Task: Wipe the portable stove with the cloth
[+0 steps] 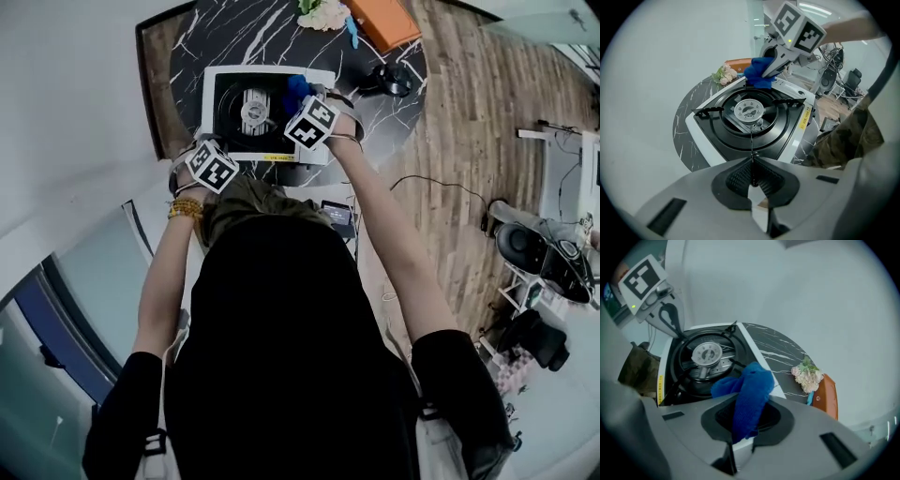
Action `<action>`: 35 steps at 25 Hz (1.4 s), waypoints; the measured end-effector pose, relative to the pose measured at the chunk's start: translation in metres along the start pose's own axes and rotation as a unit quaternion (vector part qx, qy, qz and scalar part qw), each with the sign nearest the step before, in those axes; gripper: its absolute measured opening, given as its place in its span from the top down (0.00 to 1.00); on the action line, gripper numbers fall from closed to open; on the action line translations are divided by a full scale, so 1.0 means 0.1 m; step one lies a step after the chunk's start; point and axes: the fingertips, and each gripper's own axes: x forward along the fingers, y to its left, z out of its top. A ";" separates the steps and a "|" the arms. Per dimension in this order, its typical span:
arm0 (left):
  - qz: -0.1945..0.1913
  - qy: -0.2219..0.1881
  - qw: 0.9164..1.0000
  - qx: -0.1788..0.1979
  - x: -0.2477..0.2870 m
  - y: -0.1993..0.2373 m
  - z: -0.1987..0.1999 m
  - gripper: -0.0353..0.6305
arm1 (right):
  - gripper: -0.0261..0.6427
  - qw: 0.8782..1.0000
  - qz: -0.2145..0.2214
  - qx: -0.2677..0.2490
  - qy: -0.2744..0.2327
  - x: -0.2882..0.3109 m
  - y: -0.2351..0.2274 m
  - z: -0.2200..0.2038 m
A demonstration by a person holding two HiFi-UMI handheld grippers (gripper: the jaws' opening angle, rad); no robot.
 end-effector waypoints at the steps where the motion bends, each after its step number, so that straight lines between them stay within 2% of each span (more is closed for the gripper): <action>1: -0.004 0.001 1.000 0.001 -0.02 0.00 0.01 0.92 | 0.90 1.000 0.007 -0.011 0.002 -0.03 0.10 -0.01; 7: -0.022 0.011 1.000 0.000 -0.06 -0.01 0.05 0.92 | 0.90 0.999 0.024 -0.036 -0.005 -0.26 0.67 -0.16; 13: -0.036 0.012 0.999 -0.006 0.06 0.03 0.05 0.92 | 0.90 0.998 0.057 -0.014 -0.011 -0.31 1.00 -0.28; 14: -0.038 0.011 0.999 -0.005 0.09 0.05 0.06 0.92 | 0.90 0.997 0.078 -0.003 -0.009 -0.30 1.02 -0.29; 16: -0.042 0.009 0.999 -0.005 0.12 0.05 0.07 0.92 | 0.89 0.986 0.163 0.043 -0.002 -0.31 1.05 -0.31; 18: -0.046 0.009 0.999 -0.002 0.10 0.01 0.06 0.92 | 0.89 0.958 0.268 0.097 0.007 -0.44 1.04 -0.33; 19: -0.046 0.011 0.999 0.004 0.07 -0.01 0.04 0.92 | 0.89 0.947 0.302 0.109 0.006 -0.53 0.98 -0.31; 20: -0.044 0.014 0.999 0.011 0.05 -0.02 0.02 0.92 | 0.89 0.944 0.312 0.109 -0.001 -0.60 0.87 -0.27; 21: -0.042 0.016 0.999 0.018 0.03 -0.02 0.02 0.92 | 0.89 0.949 0.299 0.102 -0.011 -0.64 0.69 -0.22; 24: -0.040 0.009 0.999 0.014 0.01 0.00 0.06 0.93 | 0.89 0.981 0.190 0.042 -0.011 -0.55 0.00 -0.07; 25: -0.041 0.006 0.999 0.012 0.00 0.00 0.07 0.93 | 0.89 0.986 0.163 0.019 0.002 -0.48 -0.16 -0.04; 28: -0.038 0.005 0.999 0.014 0.00 -0.01 0.07 0.93 | 0.89 0.992 0.117 -0.023 0.052 -0.17 -0.47 -0.02; 30: -0.041 0.006 0.999 0.013 -0.01 -0.04 0.08 0.93 | 0.89 0.991 0.072 -0.082 0.082 0.02 -0.61 -0.05; 32: -0.044 0.006 0.999 0.012 -0.02 -0.04 0.08 0.93 | 0.89 0.986 0.040 -0.143 0.080 0.15 -0.63 -0.02; 35: -0.047 0.002 0.999 0.007 -0.03 -0.01 0.08 0.93 | 0.89 0.982 0.024 -0.174 0.070 0.20 -0.59 0.01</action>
